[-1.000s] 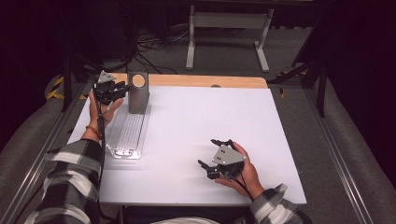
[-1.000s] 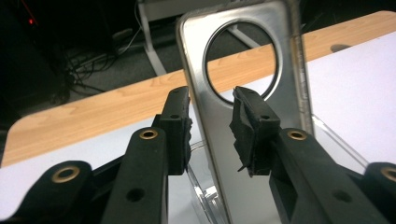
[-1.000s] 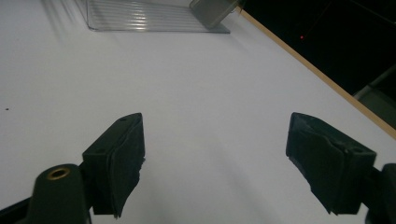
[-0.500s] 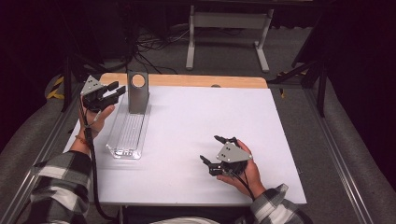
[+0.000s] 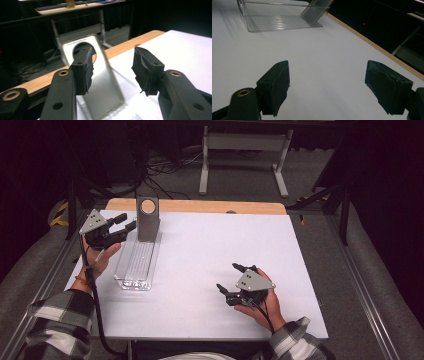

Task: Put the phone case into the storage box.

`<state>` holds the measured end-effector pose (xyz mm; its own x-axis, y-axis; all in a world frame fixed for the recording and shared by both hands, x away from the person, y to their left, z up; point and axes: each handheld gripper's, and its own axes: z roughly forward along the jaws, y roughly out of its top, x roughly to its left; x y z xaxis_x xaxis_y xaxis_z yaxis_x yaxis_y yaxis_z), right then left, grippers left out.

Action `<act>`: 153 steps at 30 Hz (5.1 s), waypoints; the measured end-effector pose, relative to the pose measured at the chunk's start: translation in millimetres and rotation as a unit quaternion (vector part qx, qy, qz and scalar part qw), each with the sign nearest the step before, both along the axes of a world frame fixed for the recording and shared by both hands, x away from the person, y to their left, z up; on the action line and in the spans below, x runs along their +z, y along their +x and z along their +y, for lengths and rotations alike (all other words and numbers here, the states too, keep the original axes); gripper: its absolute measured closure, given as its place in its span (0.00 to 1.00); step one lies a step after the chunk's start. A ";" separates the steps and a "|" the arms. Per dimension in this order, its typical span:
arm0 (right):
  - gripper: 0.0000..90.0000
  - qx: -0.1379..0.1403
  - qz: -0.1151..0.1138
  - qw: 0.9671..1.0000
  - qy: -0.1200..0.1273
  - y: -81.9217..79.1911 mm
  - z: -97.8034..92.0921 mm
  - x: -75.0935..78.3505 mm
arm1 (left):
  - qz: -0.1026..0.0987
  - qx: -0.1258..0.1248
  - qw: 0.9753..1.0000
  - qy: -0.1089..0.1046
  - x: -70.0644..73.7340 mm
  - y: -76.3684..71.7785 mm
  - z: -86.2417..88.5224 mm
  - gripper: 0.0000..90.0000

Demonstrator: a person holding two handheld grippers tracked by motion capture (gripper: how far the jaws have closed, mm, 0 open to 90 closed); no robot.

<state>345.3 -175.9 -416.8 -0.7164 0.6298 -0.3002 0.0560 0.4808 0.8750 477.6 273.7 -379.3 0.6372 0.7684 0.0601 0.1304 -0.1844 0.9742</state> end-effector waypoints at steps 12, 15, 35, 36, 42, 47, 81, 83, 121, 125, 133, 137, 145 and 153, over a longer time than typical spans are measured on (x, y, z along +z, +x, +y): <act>0.23 -0.001 -0.002 1.000 0.006 -0.4 -2.4 1.9 | -0.028 -0.020 0.999 0.000 5.5 -31.8 -10.5 0.46; 0.23 -0.002 -0.004 1.000 0.008 -0.6 -2.6 2.7 | -0.032 -0.021 0.999 -0.003 4.9 -37.3 -11.8 0.44; 0.22 -0.001 -0.001 1.000 0.012 -1.0 -3.2 3.7 | -0.046 -0.040 0.998 -0.002 -0.4 -64.7 -27.6 0.25; 0.22 -0.001 -0.003 1.000 0.012 -0.8 -3.4 3.9 | -0.044 -0.042 0.998 0.000 -0.6 -65.7 -28.4 0.25; 0.22 -0.002 -0.002 1.000 0.014 -0.7 -3.9 3.8 | -0.047 -0.043 0.998 0.003 -2.5 -70.0 -32.1 0.18; 0.22 0.000 -0.003 1.000 0.011 -0.7 -3.6 3.8 | -0.045 -0.047 0.998 0.003 -4.3 -72.9 -34.3 0.13; 0.17 0.000 -0.013 1.000 0.022 -2.9 -4.4 6.0 | -0.059 -0.100 0.993 0.005 -13.4 -101.8 -60.7 0.06; 0.16 -0.001 -0.013 1.000 0.023 -2.9 -4.4 5.9 | -0.058 -0.103 0.993 0.005 -14.7 -104.0 -61.3 0.06; 0.09 0.001 -0.013 1.000 0.022 -9.6 -3.6 1.7 | -0.024 -0.141 0.989 0.031 -48.1 -131.4 -78.7 0.07; 0.09 0.004 -0.016 1.000 0.024 -10.6 -3.4 2.5 | -0.025 -0.137 0.990 0.027 -48.4 -131.6 -78.0 0.07; 0.10 0.005 -0.022 1.000 0.017 -11.9 0.2 1.9 | -0.026 -0.140 0.989 0.026 -47.5 -131.8 -76.1 0.07; 0.10 0.004 -0.020 1.000 0.015 -12.4 0.8 1.4 | -0.027 -0.140 0.990 0.018 -46.6 -131.7 -73.6 0.07; 0.10 0.008 -0.020 1.000 0.008 -11.4 3.5 -0.5 | -0.023 -0.137 0.990 0.018 -47.3 -130.5 -73.7 0.07; 0.10 0.009 -0.016 1.000 0.008 -11.8 3.5 -2.2 | -0.022 -0.139 0.990 0.020 -47.5 -129.5 -75.3 0.07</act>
